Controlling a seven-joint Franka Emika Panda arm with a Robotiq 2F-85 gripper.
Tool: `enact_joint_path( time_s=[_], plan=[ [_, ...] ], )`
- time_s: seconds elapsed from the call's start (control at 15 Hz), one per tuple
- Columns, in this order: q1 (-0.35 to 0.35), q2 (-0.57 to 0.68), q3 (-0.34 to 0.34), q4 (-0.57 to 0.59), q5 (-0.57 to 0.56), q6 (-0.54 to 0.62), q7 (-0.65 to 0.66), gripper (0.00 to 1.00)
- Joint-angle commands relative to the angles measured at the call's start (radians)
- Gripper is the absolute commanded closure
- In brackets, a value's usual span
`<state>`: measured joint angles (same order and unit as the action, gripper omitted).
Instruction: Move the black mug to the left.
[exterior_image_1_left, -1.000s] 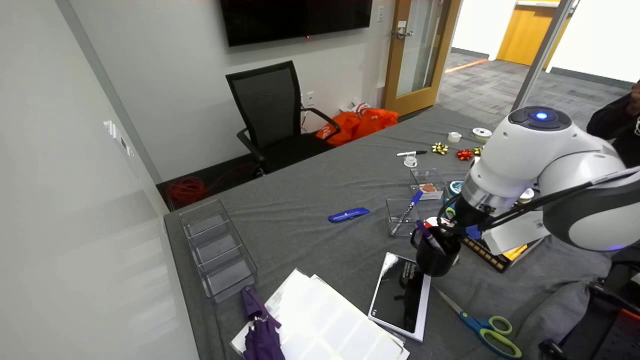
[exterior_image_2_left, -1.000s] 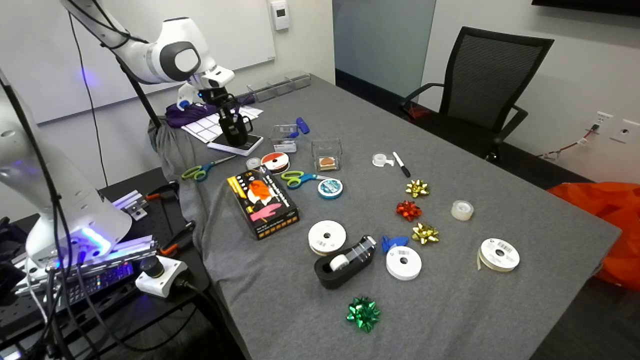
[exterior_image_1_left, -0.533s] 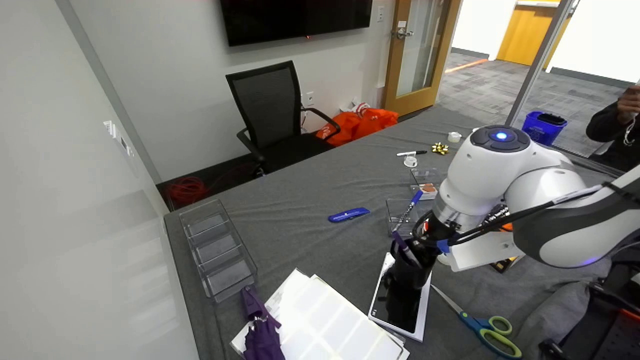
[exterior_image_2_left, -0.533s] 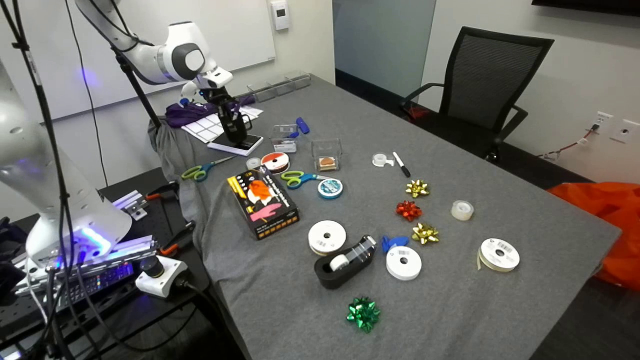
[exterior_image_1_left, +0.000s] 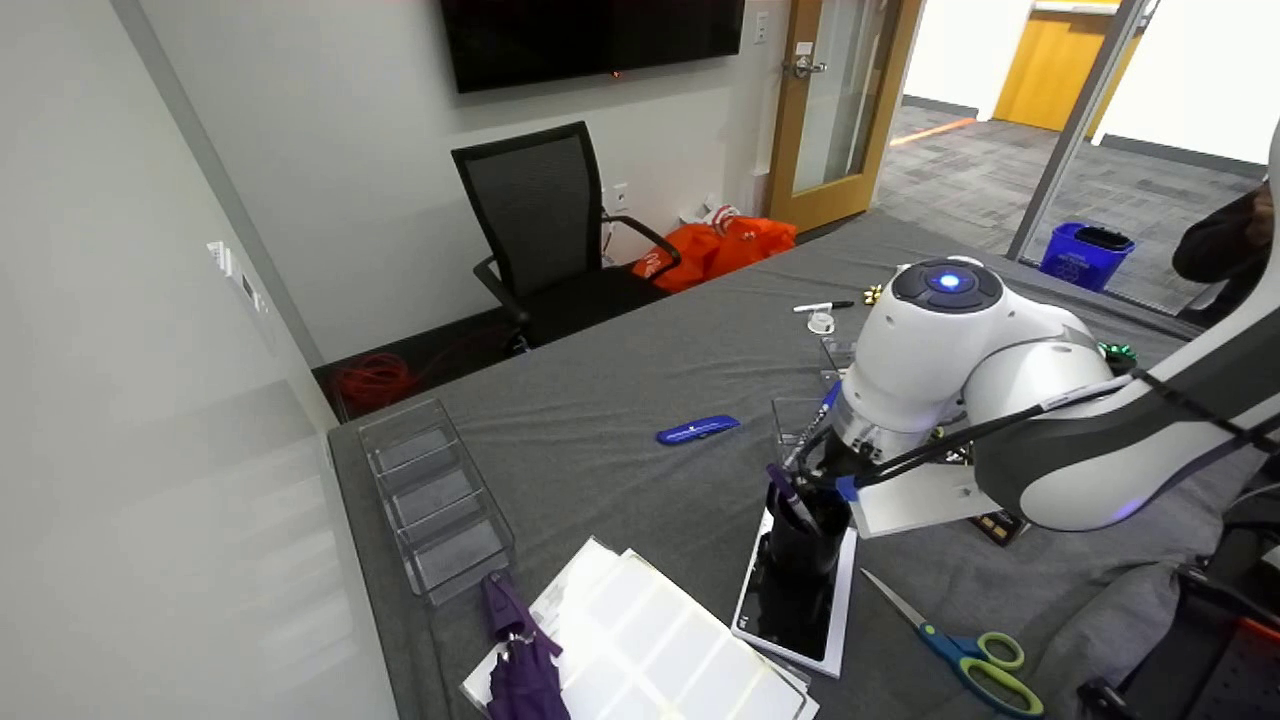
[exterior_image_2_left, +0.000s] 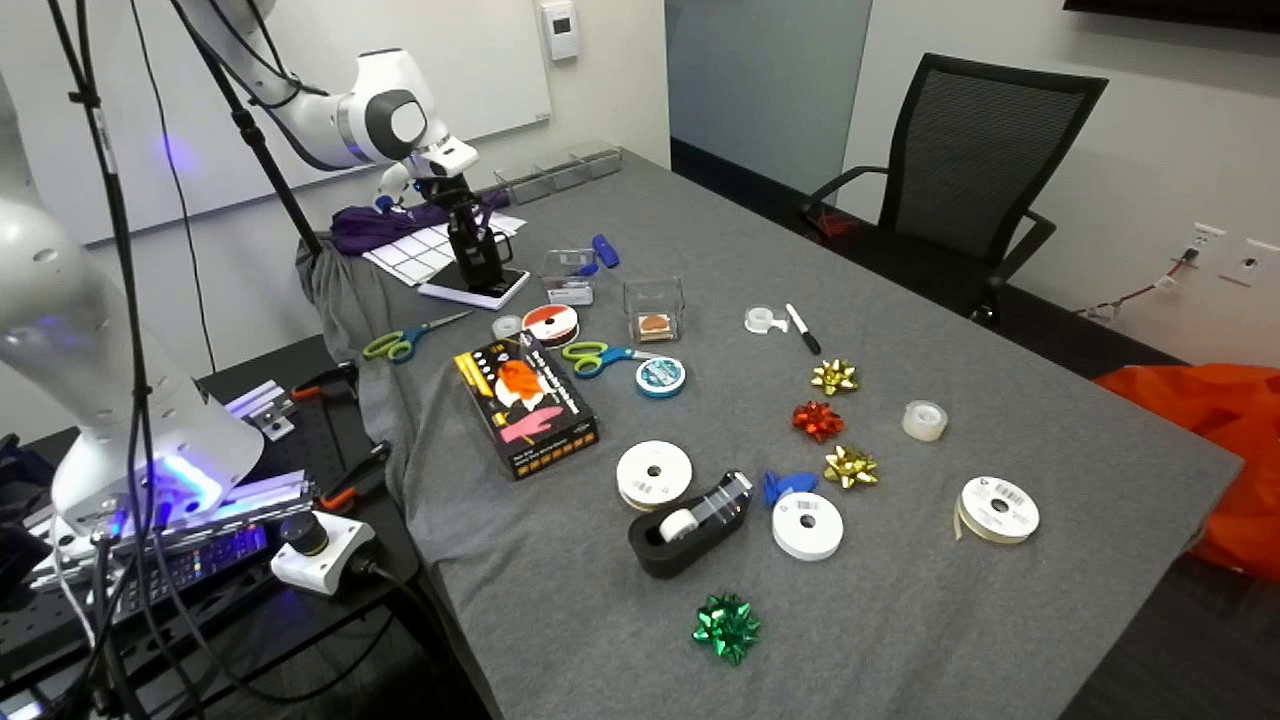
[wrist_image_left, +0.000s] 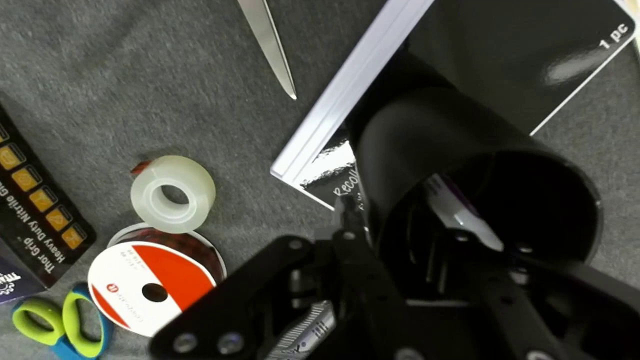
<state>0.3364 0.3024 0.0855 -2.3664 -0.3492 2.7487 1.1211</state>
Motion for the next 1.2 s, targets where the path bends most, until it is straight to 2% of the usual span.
enact_joint_path(
  time_s=[0.0, 0.2, 0.4, 0.8, 1.13],
  plan=[
    [0.034, 0.007, -0.035, 0.014, -0.007, -0.018, -0.009, 0.39],
    [0.037, 0.0, -0.037, 0.005, -0.003, -0.023, -0.026, 0.19],
    [0.004, -0.013, 0.003, -0.012, 0.064, -0.04, -0.134, 0.01],
    [-0.003, -0.081, 0.028, -0.044, 0.175, -0.09, -0.284, 0.0],
    [-0.009, -0.139, 0.033, -0.051, 0.215, -0.15, -0.334, 0.0]
  ],
)
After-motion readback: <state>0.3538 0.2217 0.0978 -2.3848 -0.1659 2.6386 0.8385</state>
